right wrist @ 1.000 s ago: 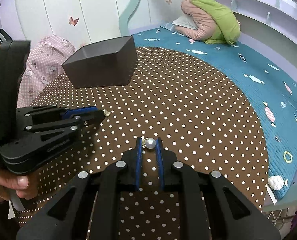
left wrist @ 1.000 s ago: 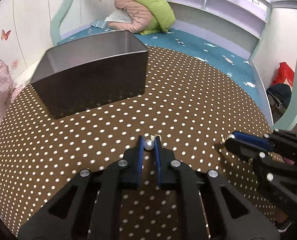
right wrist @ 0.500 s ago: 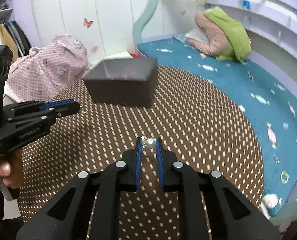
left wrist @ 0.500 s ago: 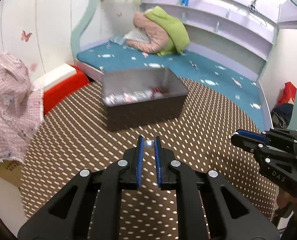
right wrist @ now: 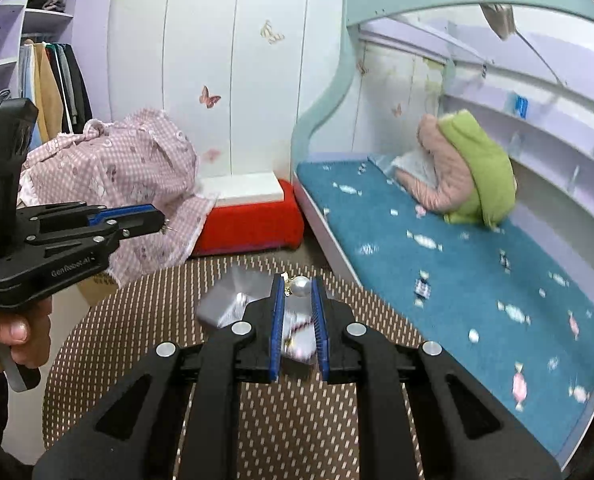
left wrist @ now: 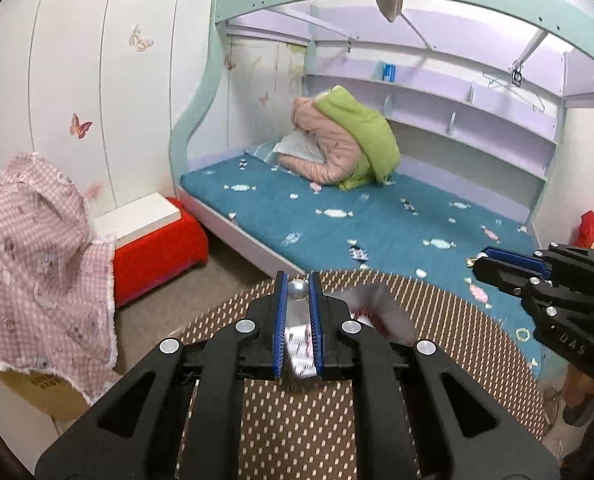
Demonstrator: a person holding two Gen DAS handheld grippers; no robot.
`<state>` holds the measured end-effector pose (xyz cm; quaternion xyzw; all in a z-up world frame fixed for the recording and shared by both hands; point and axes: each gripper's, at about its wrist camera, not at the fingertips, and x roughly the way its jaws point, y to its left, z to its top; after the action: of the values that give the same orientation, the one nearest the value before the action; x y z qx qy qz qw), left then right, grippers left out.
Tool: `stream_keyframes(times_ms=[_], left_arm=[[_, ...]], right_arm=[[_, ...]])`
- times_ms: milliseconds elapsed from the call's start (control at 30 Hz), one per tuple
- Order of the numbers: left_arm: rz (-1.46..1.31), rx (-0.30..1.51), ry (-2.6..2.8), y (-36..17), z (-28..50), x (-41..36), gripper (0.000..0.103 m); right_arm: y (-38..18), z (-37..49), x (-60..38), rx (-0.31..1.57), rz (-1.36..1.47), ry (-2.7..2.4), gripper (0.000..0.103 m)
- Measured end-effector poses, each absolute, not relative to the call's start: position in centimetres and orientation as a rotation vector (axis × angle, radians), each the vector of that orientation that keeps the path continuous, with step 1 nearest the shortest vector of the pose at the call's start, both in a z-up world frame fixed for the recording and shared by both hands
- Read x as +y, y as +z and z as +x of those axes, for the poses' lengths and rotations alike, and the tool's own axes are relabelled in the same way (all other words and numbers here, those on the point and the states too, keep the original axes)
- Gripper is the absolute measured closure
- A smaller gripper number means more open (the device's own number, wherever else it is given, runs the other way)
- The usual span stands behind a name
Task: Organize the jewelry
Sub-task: 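Carry both pearl earrings over the grey box with both tools, then open both tools to drop the earrings into the box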
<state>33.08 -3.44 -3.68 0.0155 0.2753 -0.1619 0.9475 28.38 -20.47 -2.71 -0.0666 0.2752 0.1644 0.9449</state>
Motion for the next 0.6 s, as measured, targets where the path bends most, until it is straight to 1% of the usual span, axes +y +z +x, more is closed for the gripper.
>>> stream_keyframes(times_ms=[200,400,600], left_arm=[[0.030,0.588,-0.372,-2.8,36.4,-4.9,0.092],[0.019,0.681,-0.390,-5.1,39.8,-6.6,0.092],[0.018,0.751,-0.396,-7.6,41.7,-7.6,0.092]], right_arm=[[-2.7,31.9,-19.9,0.589,-0.135,0.358,0.091],[-4.7,34.4,-19.5,0.665,-0.112,0.374,0.091],[-7.2,36.2,-19.0,0.742,-0.097,0.385,0.090]])
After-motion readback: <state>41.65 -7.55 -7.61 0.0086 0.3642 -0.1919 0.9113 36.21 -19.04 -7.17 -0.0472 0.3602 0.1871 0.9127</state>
